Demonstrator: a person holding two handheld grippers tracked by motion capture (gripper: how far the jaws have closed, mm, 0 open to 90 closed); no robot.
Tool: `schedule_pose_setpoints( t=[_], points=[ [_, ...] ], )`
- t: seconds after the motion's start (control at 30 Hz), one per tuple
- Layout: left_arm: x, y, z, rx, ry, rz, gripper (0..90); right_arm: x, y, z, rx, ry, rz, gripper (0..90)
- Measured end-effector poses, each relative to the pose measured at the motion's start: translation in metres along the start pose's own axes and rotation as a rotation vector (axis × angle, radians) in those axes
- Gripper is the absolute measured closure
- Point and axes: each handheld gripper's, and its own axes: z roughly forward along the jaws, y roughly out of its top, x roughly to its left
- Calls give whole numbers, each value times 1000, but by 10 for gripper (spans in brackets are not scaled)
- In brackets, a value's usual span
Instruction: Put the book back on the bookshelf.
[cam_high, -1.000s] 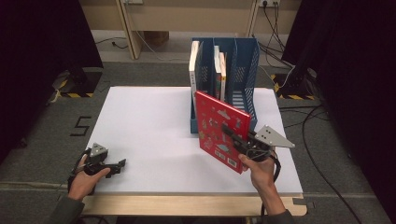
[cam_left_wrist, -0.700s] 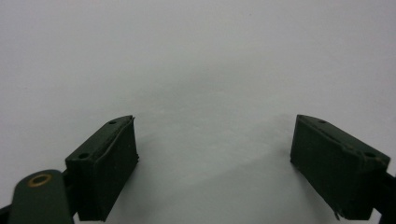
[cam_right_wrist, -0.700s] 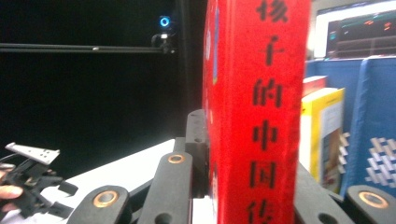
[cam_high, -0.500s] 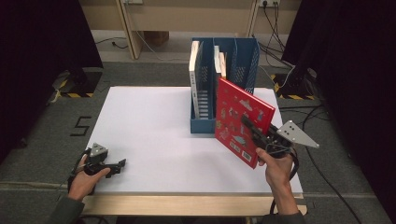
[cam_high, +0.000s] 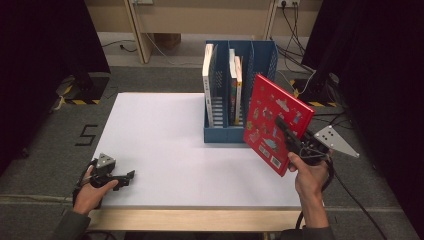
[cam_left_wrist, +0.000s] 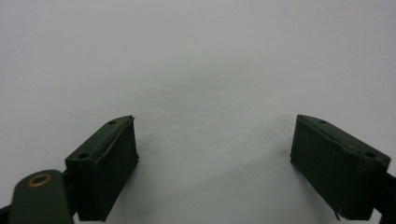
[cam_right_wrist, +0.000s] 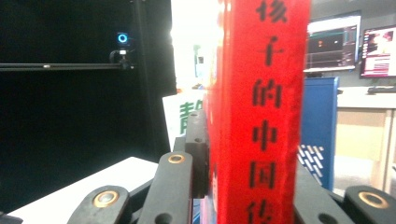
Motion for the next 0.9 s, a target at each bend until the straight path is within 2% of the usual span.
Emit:
schedule_pose_setpoints(
  t=[0.27,0.53,0.9],
  points=[
    [0,0,0,0,0,-1,135,-11,5,2,-11,-41,-7,794],
    [0,0,0,0,0,0,135,-20,11,11,-23,-77,-2,795],
    [0,0,0,1,0,-1,134,-43,19,37,-26,-160,-5,795]
  ],
)
